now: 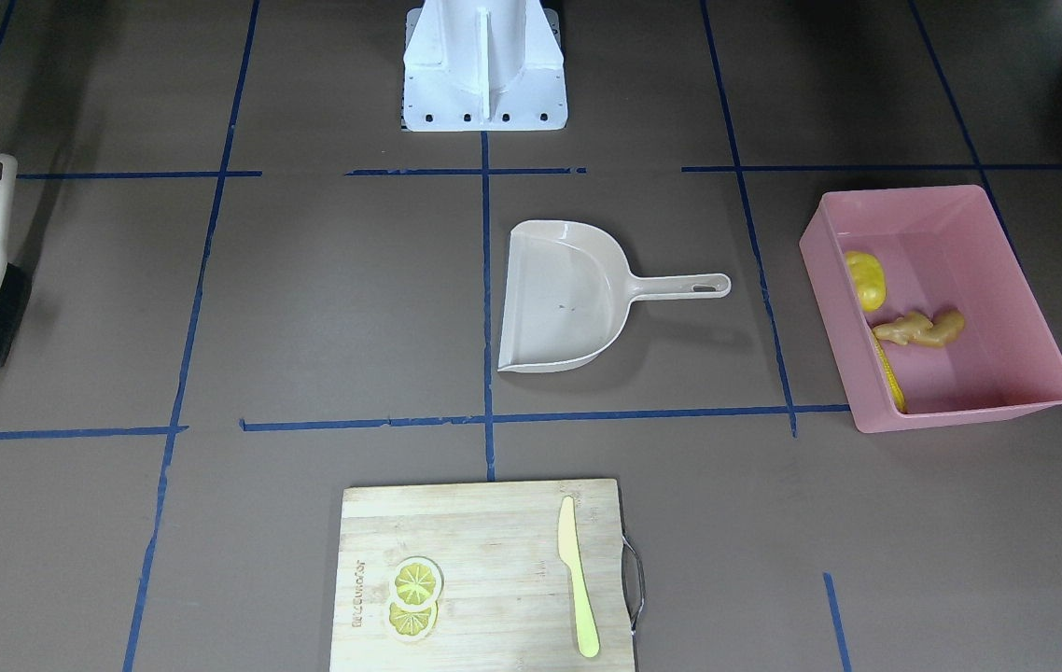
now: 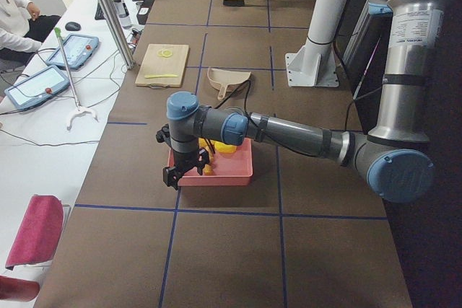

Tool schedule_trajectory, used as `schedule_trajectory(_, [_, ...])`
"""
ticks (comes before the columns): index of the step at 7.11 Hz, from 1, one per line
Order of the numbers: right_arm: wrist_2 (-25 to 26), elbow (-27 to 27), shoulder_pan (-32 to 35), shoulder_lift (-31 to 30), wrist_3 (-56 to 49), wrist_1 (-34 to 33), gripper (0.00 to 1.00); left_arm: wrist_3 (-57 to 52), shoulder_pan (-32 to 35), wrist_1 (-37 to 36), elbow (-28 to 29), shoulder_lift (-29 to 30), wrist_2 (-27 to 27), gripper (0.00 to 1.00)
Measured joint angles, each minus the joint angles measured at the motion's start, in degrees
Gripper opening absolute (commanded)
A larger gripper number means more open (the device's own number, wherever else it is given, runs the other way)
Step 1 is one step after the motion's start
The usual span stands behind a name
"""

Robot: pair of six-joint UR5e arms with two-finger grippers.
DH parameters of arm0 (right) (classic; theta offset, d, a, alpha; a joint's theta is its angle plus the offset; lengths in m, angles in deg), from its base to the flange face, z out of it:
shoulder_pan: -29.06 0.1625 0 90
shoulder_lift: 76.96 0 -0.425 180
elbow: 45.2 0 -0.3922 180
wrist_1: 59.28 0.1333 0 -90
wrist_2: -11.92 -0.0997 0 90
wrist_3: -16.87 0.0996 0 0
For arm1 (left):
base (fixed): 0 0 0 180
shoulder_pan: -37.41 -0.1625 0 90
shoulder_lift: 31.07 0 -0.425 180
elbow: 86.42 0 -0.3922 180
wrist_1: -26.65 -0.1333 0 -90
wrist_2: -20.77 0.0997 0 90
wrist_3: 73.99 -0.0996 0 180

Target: Sweep and dump trash into bin

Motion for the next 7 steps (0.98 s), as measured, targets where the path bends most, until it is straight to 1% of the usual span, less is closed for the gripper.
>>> schedule_trajectory(1, [-1.11,-0.16,5.52,1.65,-8.55,-7.67,1.00,4.42,1.94,-3.38,0.14,0.28,-1.62,1.00])
schedule_trajectory(2, [-1.77,-0.43,11.42,4.78,-18.41,-18.10,1.00,7.67,3.68,-6.39,0.55,0.54,-4.76,1.00])
schedule_trajectory(3, [-1.80,-0.43,16.30,8.39,-27.76,-28.33,1.00,9.22,4.74,-7.89,1.75,0.74,-7.04,1.00])
schedule_trajectory(4, [-1.19,-0.33,19.69,11.63,-35.24,-36.67,1.00,9.83,5.22,-8.26,3.47,0.84,-8.43,1.00])
schedule_trajectory(5, [-0.48,-0.33,21.63,13.72,-39.14,-41.66,1.00,10.06,5.44,-8.26,4.83,0.78,-9.71,1.00])
schedule_trajectory(6, [-0.06,-0.18,22.41,14.55,-40.74,-43.83,1.00,11.22,5.53,-8.23,5.48,0.50,-10.70,1.00])
schedule_trajectory(7, [0.11,0.07,22.51,14.85,-41.27,-44.59,1.00,14.60,5.55,-8.11,4.92,-0.52,-11.16,1.00])
